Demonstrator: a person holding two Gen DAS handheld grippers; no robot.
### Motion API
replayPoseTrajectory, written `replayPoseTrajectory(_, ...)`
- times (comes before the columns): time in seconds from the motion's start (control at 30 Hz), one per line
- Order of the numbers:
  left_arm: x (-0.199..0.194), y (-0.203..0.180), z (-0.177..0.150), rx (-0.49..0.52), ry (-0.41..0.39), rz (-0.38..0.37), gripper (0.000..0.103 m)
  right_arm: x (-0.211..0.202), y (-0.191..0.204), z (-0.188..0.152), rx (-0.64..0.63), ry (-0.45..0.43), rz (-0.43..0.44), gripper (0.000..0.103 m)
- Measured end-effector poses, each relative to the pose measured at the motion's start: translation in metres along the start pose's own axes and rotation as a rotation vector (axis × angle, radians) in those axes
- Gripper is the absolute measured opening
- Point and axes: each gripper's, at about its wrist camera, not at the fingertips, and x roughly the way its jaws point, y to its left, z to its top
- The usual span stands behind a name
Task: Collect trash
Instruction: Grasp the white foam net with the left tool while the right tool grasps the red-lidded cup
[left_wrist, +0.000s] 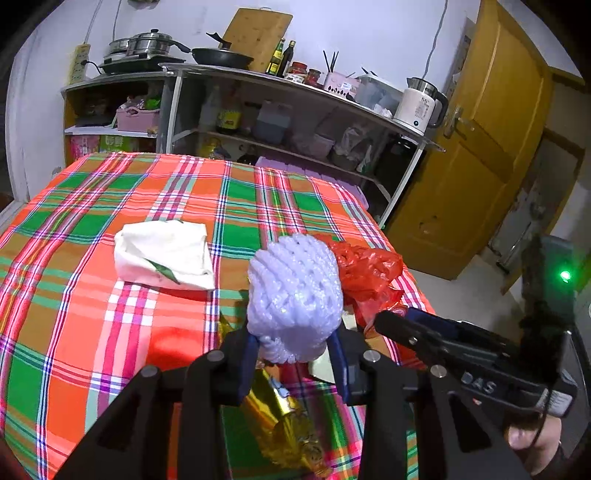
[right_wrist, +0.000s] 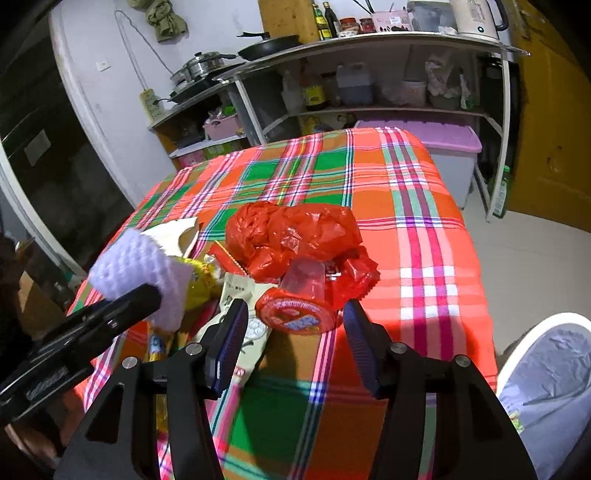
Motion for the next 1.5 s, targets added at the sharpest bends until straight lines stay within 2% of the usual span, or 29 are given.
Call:
replayPoseTrajectory(0.3, -0.001, 0.006, -0.003, -0.004, 0.002, -0.012, 0.036, 0.018, 0.005, 0.002, 0.035, 0.039, -0.031, 0.055)
replayPoseTrajectory(0.4, -0.001, 0.006, -0.003, 0.000, 0.002, -0.016, 0.036, 0.016, 0.005, 0.003, 0.038, 0.029, -0.036, 0.047)
replayPoseTrajectory(0.67, -0.004, 0.004, -0.006, 0.008, 0.004, -0.013, 0.036, 0.003, 0.008, -0.001, 0.029, 0.009, -0.038, 0.047)
replayPoseTrajectory(1.0, -0.021, -0.013, -0.018, 0.039, 0.007, -0.017, 0.036, -0.037, 0.011, -0.022, 0.012, -0.016, -0.017, 0.047)
replayPoseTrajectory(1.5, -0.058, -0.055, -0.044, 0.096, 0.000, -0.030, 0.036, -0.117, 0.014, -0.057, -0.026, -0.101, -0.043, 0.047)
